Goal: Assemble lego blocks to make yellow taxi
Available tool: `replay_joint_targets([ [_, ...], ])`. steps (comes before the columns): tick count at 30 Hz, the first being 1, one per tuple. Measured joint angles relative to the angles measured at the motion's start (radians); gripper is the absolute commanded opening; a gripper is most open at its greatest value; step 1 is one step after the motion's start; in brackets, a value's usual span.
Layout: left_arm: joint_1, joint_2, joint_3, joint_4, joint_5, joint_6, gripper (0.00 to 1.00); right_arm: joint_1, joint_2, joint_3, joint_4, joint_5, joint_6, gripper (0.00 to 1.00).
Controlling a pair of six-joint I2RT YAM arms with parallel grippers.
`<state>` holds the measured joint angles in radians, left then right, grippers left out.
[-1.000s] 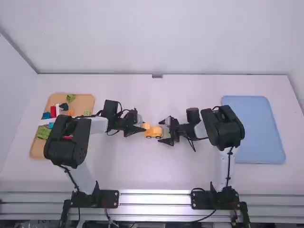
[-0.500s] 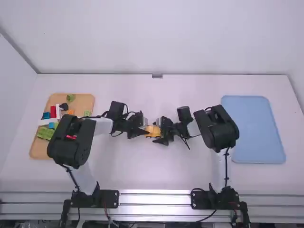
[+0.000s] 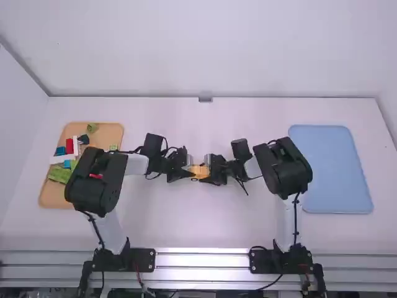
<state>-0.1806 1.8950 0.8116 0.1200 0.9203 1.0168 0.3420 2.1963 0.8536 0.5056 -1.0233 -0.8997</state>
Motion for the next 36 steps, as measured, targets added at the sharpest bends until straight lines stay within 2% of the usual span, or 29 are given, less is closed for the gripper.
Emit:
replay_joint_targets([
  [10,0.000,0.019,0.000,-0.010,0.034,0.029,0.02,-0.018,0.000,0.000,-0.051,-0.039,-0.038,0.32],
  [33,-0.026,0.019,0.000,-0.025,0.032,0.057,0.03,-0.021,0.000,0.000,-0.108,-0.078,-0.102,0.31],
  [35,-0.026,0.019,0.000,-0.024,0.032,0.057,0.16,-0.021,0.000,0.000,-0.106,-0.078,-0.103,0.30],
  [36,-0.026,0.019,0.000,-0.024,0.032,0.057,0.28,-0.020,0.000,0.000,-0.106,-0.078,-0.102,0.30],
])
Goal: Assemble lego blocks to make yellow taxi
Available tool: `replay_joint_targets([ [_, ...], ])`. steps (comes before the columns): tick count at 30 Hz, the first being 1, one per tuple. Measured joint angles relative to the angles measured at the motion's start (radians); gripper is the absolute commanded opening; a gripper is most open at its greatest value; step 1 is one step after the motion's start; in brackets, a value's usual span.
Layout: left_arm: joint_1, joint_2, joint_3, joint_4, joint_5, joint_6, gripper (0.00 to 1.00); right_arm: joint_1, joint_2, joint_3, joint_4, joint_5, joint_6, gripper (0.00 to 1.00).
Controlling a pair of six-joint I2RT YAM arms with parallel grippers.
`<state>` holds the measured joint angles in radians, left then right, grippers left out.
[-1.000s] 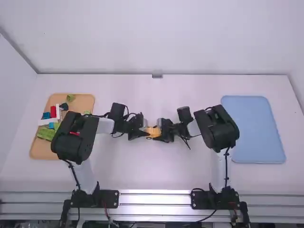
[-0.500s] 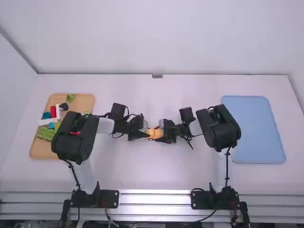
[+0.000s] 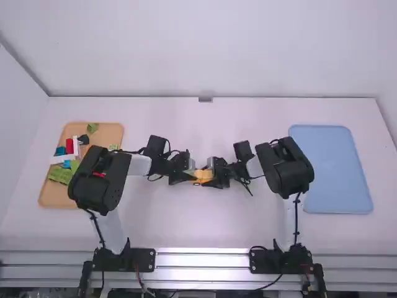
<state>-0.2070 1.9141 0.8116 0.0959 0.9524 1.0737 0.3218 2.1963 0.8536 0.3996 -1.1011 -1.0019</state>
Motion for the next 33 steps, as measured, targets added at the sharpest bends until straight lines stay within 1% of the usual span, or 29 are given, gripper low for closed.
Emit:
replay_joint_targets([
  [2,0.000,0.000,0.000,0.000,0.000,0.000,0.36,0.001,0.000,0.000,0.000,0.000,0.000,0.31],
  [3,0.000,0.000,0.000,-0.001,0.001,0.001,0.41,0.002,0.000,0.000,0.001,0.001,0.000,0.31],
  [4,0.000,0.000,0.000,-0.002,0.004,0.001,0.44,0.004,0.000,0.000,0.002,0.003,0.001,0.31],
  [5,0.000,0.000,0.000,-0.002,0.005,0.003,0.57,0.005,0.000,0.000,0.003,0.003,0.002,0.31],
  [6,0.000,0.000,0.000,-0.001,0.004,0.003,0.61,0.006,0.000,0.000,0.003,0.004,0.002,0.31],
  [8,0.000,0.000,0.000,-0.003,0.000,0.009,0.87,0.005,0.000,0.000,0.002,0.003,0.001,0.31],
  [11,0.000,0.000,0.000,-0.004,-0.004,0.007,0.89,0.005,0.000,0.000,0.002,0.003,0.001,0.31],
  [17,0.002,0.000,0.000,0.016,0.005,0.008,0.87,0.005,0.000,0.000,0.002,0.003,0.001,0.31],
  [18,0.008,0.000,0.000,0.013,0.021,0.007,0.85,0.004,0.000,0.000,0.002,0.002,0.002,0.31],
  [20,0.020,-0.006,0.000,0.000,0.046,0.008,0.77,0.003,0.000,0.000,0.000,0.001,0.002,0.31],
  [22,0.050,-0.031,0.000,-0.018,0.082,0.008,0.61,0.002,0.000,0.000,-0.002,0.000,0.002,0.31],
  [24,0.084,-0.073,0.000,-0.030,0.116,0.006,0.09,0.002,0.000,0.000,-0.001,0.000,0.002,0.31],
  [25,0.084,-0.073,0.000,-0.030,0.116,0.006,0.09,0.002,0.000,0.000,-0.001,0.000,0.002,0.31],
  [26,0.098,-0.090,0.000,-0.027,0.121,-0.002,0.02,0.002,0.000,0.000,-0.002,0.000,0.002,0.31],
  [29,0.089,-0.095,0.000,-0.029,0.114,-0.030,0.02,0.002,0.000,0.000,-0.002,0.000,0.002,0.31],
  [33,0.039,-0.084,0.000,-0.027,0.087,-0.049,0.02,0.002,0.000,0.000,0.003,0.000,0.004,0.31],
])
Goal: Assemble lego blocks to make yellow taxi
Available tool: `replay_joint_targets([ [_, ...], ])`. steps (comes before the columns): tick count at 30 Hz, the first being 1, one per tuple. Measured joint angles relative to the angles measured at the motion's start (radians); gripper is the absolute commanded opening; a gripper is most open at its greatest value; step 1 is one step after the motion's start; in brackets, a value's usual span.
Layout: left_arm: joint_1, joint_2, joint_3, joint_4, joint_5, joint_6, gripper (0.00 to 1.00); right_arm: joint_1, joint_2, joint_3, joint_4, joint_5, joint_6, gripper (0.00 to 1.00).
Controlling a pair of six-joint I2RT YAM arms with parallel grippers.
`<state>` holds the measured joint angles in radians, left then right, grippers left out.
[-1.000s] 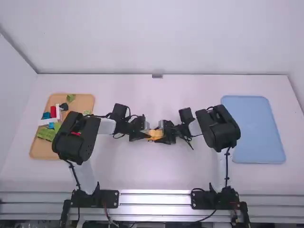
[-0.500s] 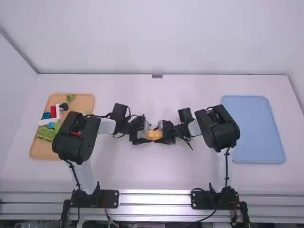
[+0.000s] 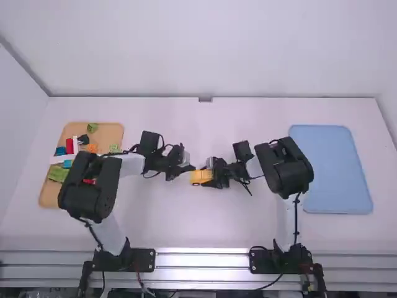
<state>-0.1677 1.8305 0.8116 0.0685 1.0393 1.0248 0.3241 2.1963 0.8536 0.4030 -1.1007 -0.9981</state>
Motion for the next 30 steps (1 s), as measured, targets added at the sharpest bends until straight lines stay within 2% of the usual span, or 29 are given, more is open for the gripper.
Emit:
replay_joint_targets([
  [10,-0.079,0.013,0.000,-0.008,-0.151,-0.076,0.02,0.000,0.000,0.000,0.002,0.004,0.001,0.32],
  [30,-0.082,0.088,0.027,0.020,-0.074,-0.090,0.02,0.000,0.000,0.000,0.002,0.003,0.000,0.31],
])
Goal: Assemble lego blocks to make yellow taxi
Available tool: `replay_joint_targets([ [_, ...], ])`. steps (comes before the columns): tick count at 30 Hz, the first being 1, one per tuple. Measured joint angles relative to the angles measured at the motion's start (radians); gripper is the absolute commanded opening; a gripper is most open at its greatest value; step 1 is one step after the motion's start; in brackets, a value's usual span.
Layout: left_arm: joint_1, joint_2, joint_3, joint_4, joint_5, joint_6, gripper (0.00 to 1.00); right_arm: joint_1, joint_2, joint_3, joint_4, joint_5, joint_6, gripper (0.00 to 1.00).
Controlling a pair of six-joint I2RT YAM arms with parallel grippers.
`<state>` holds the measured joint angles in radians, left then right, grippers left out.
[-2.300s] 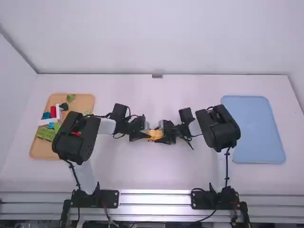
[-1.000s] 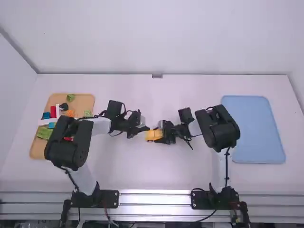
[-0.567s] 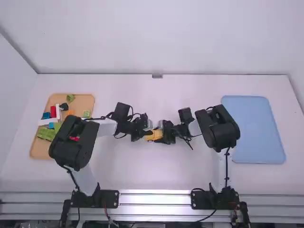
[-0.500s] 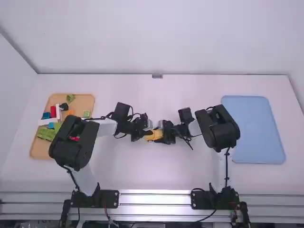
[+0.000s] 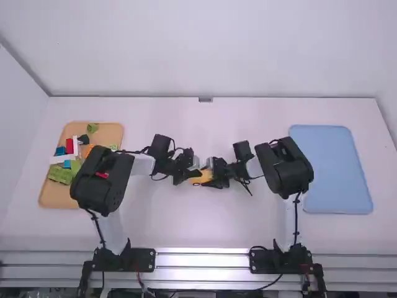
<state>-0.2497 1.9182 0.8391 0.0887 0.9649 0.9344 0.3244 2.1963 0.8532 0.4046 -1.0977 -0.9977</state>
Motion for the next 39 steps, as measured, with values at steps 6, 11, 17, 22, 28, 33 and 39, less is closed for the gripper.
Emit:
replay_joint_targets([
  [6,0.000,0.011,0.008,0.002,-0.005,-0.032,0.02,-0.004,0.000,0.000,0.003,0.002,0.003,0.31],
  [11,0.000,0.011,0.012,0.003,-0.010,-0.049,0.02,-0.004,0.000,0.000,0.005,0.004,0.005,0.31],
  [17,0.003,0.011,0.055,-0.077,-0.028,-0.053,0.02,-0.004,0.000,0.000,0.024,0.010,0.005,0.31],
  [22,0.013,-0.017,0.177,-0.309,-0.103,-0.055,0.99,-0.007,0.000,0.001,0.059,0.015,0.004,0.32],
  [28,0.080,-0.114,0.353,-0.476,-0.182,-0.056,0.99,-0.006,0.000,0.001,0.066,0.029,0.017,0.32],
  [33,0.125,-0.129,0.413,-0.546,-0.181,-0.056,0.99,-0.004,0.000,0.001,0.071,0.050,0.047,0.34],
  [39,0.175,-0.129,0.413,-0.586,-0.181,-0.058,0.99,-0.007,0.000,0.002,0.071,0.053,0.057,0.64],
])
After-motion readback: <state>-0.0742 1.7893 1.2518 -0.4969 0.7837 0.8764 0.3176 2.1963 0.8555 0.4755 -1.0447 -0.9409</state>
